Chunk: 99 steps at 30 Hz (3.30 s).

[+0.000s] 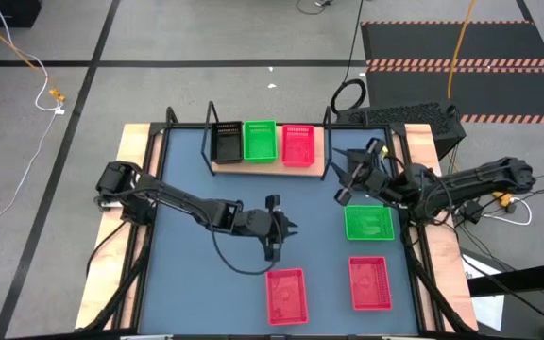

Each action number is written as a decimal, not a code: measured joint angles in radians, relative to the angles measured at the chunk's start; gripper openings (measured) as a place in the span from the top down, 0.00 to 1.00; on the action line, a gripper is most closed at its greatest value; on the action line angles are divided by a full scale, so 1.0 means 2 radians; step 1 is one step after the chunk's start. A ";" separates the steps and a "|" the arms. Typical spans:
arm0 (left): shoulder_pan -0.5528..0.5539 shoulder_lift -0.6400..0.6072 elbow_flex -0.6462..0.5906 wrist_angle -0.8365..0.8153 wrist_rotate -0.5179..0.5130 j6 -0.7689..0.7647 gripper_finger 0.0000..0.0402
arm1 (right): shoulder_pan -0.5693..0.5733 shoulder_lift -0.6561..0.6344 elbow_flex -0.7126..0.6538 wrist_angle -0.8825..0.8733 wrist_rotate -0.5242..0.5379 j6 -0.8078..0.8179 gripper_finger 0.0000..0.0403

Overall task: Stack baskets on shelf by color
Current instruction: Stack the left red bin on top of the red bin on the shelf

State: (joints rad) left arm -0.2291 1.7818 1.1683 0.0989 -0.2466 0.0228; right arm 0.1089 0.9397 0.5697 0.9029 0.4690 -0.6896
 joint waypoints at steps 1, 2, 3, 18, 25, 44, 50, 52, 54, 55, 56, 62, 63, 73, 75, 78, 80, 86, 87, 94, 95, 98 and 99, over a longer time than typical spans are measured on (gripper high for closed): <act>-0.001 0.004 0.000 0.001 0.000 -0.001 0.80 | -0.002 0.003 0.000 0.002 0.000 0.002 0.68; -0.002 0.005 0.000 -0.001 0.001 -0.001 0.80 | -0.005 0.005 0.000 0.004 0.000 0.006 0.68; -0.003 0.007 0.000 -0.002 0.001 0.002 0.80 | -0.008 0.006 0.000 0.004 0.000 0.008 0.68; -0.010 0.034 -0.001 0.024 0.001 0.026 0.80 | -0.014 0.006 0.000 -0.042 0.003 0.108 0.68; -0.045 0.033 -0.001 0.027 -0.040 0.031 0.79 | -0.005 -0.005 0.000 -0.064 0.003 0.210 0.68; -0.178 0.052 0.000 0.146 -0.061 -0.027 0.40 | 0.201 0.107 0.000 0.123 0.064 0.257 0.68; -0.208 0.099 0.013 0.191 -0.077 -0.051 0.41 | 0.219 0.179 0.007 0.229 0.092 0.251 0.68; -0.214 0.123 0.032 0.192 -0.079 -0.052 0.43 | 0.220 0.197 0.013 0.236 0.102 0.254 0.68; -0.220 0.148 0.052 0.191 -0.079 -0.043 0.46 | 0.220 0.210 0.020 0.238 0.108 0.262 0.68; -0.224 0.158 0.060 0.183 -0.078 -0.035 0.47 | 0.220 0.217 0.025 0.239 0.108 0.266 0.68; -0.227 0.168 0.069 0.174 -0.078 -0.030 0.47 | 0.220 0.223 0.031 0.239 0.108 0.270 0.68; -0.238 0.179 0.092 0.128 -0.099 -0.065 0.51 | 0.222 0.258 0.060 0.239 0.107 0.274 0.68; -0.238 0.178 0.093 0.112 -0.111 -0.078 0.52 | 0.222 0.263 0.066 0.239 0.107 0.273 0.68; -0.241 0.172 0.096 -0.008 -0.042 -0.134 0.64 | 0.222 0.281 0.086 0.238 0.106 0.272 0.68; -0.242 0.158 0.097 0.011 -0.031 -0.124 0.65 | 0.222 0.281 0.086 0.234 0.107 0.272 0.68; -0.243 0.138 0.098 0.022 -0.030 -0.107 0.65 | 0.222 0.281 0.086 0.233 0.106 0.273 0.68; -0.243 0.131 0.098 0.021 -0.030 -0.102 0.64 | 0.222 0.281 0.086 0.231 0.106 0.274 0.68; -0.244 0.121 0.097 0.018 -0.018 -0.105 0.64 | 0.227 0.281 0.086 0.227 0.107 0.277 0.68; -0.247 0.123 0.097 0.011 -0.006 -0.108 0.64 | 0.229 0.281 0.086 0.227 0.108 0.277 0.68; -0.267 0.132 0.096 -0.101 -0.010 -0.089 0.64 | 0.241 0.281 0.086 0.227 0.109 0.277 0.68; -0.268 0.132 0.096 -0.101 -0.019 -0.090 0.64 | 0.241 0.281 0.086 0.227 0.109 0.278 0.68; -0.269 0.132 0.096 -0.089 -0.025 -0.091 0.64 | 0.241 0.281 0.086 0.227 0.109 0.286 0.68; -0.269 0.131 0.097 -0.086 -0.025 -0.091 0.64 | 0.241 0.281 0.086 0.227 0.109 0.287 0.68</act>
State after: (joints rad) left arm -0.7663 2.0447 1.3613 -0.0727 -0.2970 -0.1594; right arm 0.5911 1.5009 0.7414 1.3567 0.6876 -0.1165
